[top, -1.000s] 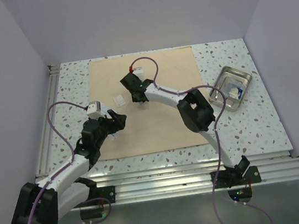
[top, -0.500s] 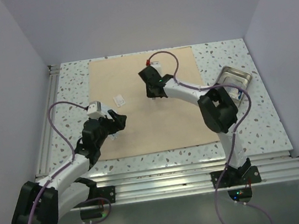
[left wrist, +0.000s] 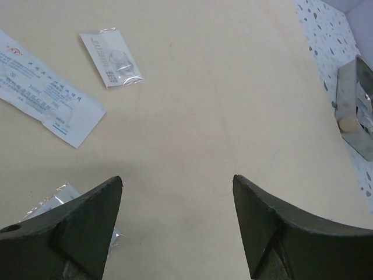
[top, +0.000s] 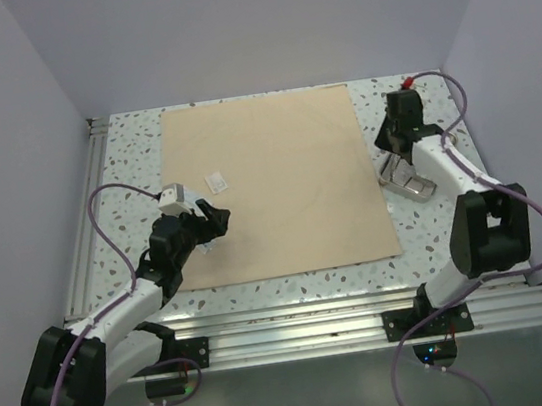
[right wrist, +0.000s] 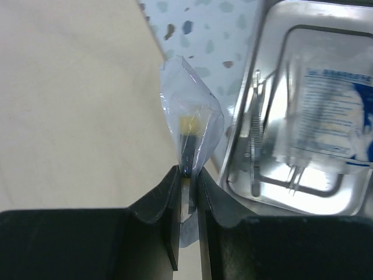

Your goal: Prepare the surgical pack

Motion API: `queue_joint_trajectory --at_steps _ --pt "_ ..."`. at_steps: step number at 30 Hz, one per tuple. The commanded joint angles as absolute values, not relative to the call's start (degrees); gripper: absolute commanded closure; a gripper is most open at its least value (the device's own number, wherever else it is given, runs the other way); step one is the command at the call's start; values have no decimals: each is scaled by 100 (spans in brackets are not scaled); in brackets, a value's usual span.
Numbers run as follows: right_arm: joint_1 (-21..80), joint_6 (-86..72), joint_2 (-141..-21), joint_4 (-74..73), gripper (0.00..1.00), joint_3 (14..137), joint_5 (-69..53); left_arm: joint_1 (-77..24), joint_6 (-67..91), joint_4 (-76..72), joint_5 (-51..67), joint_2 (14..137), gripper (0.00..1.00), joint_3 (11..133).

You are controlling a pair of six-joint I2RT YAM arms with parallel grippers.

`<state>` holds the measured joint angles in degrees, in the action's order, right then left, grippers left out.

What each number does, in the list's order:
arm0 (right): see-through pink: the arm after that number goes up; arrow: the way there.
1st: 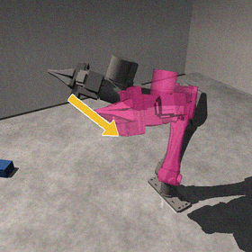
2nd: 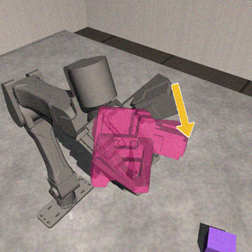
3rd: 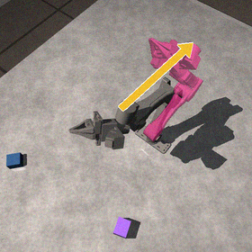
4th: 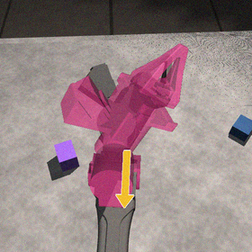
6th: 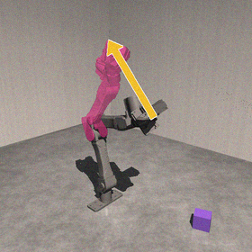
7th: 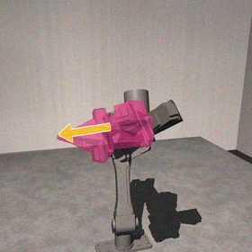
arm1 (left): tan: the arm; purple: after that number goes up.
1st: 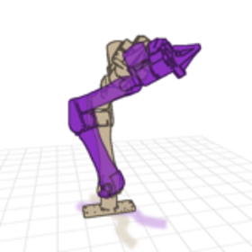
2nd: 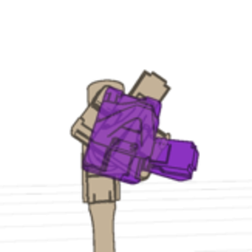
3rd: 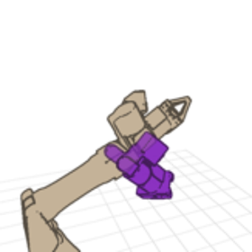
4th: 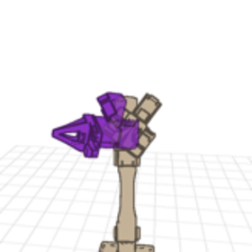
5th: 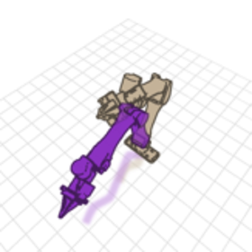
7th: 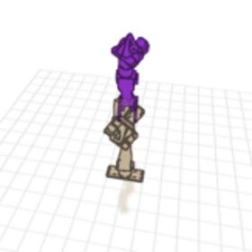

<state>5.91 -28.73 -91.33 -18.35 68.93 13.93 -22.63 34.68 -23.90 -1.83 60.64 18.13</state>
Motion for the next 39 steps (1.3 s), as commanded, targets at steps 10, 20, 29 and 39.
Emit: queue_joint_trajectory --at_steps 10,20,29,39 --pt "-642 -2795 -8929 -1398 80 5950 729 -2276 3349 -2549 -114 6065 20 1890" --pt "-528 -2576 -8878 -1459 36 6038 896 -2276 3331 -2505 -158 6003 20 1890" --pt "1563 -2048 -8982 -1855 35 6732 861 -2276 3331 -2514 -220 6038 20 1890" --pt "3522 -2171 -10580 -2056 31 8539 1089 -2276 3349 -2479 -272 6135 20 1934"
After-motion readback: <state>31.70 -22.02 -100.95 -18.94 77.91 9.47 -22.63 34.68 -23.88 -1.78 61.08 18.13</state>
